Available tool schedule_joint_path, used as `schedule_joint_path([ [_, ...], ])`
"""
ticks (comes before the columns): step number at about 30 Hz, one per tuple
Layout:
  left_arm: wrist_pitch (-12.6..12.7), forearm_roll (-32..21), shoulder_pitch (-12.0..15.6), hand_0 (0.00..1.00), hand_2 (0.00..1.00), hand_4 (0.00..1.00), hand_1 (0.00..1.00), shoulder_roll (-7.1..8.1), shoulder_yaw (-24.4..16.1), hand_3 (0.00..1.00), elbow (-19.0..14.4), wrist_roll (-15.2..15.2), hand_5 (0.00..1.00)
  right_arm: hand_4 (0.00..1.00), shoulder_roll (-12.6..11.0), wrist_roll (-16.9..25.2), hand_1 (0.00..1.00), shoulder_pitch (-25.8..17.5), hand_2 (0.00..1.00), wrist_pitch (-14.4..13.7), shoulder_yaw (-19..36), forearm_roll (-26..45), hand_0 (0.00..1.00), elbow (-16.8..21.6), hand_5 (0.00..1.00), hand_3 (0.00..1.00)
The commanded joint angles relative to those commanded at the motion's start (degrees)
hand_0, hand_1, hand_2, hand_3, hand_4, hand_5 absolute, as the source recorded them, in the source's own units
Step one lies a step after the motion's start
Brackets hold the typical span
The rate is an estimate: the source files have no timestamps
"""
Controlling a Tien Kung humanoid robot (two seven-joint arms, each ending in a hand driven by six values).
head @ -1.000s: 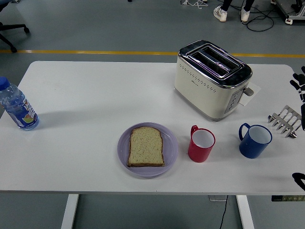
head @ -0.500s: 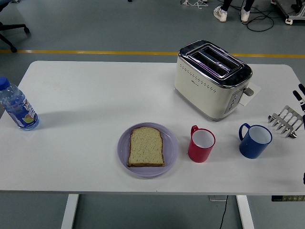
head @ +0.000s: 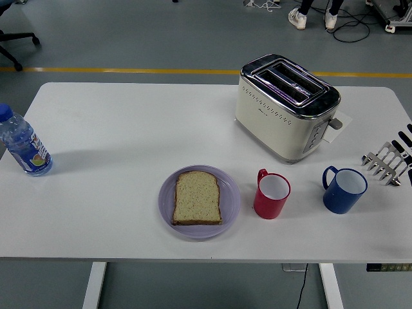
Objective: Pick up the cup,pour liquid into bread,place the cup on the desk
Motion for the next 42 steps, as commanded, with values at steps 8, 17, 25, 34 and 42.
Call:
schedule_joint_path([
  [8, 0.0, 0.0, -0.5, 0.642, 0.687, 0.247, 0.665, 0.0, -0.3, 0.525, 0.0, 0.0, 0.844, 0.625, 0.3, -0.3, 0.66, 0.2, 0.699, 0.1, 0.3, -0.2, 0.731, -0.2, 0.495, 0.672],
  [17, 0.0, 0.2, -0.6, 0.642, 0.687, 0.246, 0.663, 0.0, -0.4, 0.525, 0.0, 0.1, 0.845, 0.624, 0.6, -0.6, 0.657, 0.0, 0.699, -0.2, 0.6, -0.4, 0.729, -0.2, 0.497, 0.671],
  [25, 0.0, 0.4, -0.8, 0.642, 0.687, 0.247, 0.664, 0.0, -0.9, 0.524, -0.1, 0.1, 0.847, 0.623, 0.7, -0.2, 0.655, -0.2, 0.698, -0.4, 1.4, -0.4, 0.728, 0.0, 0.498, 0.668],
  [34, -0.1, 0.3, -0.8, 0.643, 0.686, 0.248, 0.664, 0.0, -0.9, 0.524, -0.1, 0.1, 0.848, 0.62, 0.9, 0.0, 0.648, -0.1, 0.694, -0.6, 1.4, -0.3, 0.722, 0.3, 0.496, 0.663],
  [42, -0.1, 0.2, -0.7, 0.643, 0.686, 0.246, 0.666, 0.0, -0.6, 0.524, 0.0, 0.1, 0.849, 0.617, 0.9, 0.7, 0.642, -0.3, 0.693, -1.0, 1.4, -0.3, 0.713, 0.2, 0.492, 0.659],
])
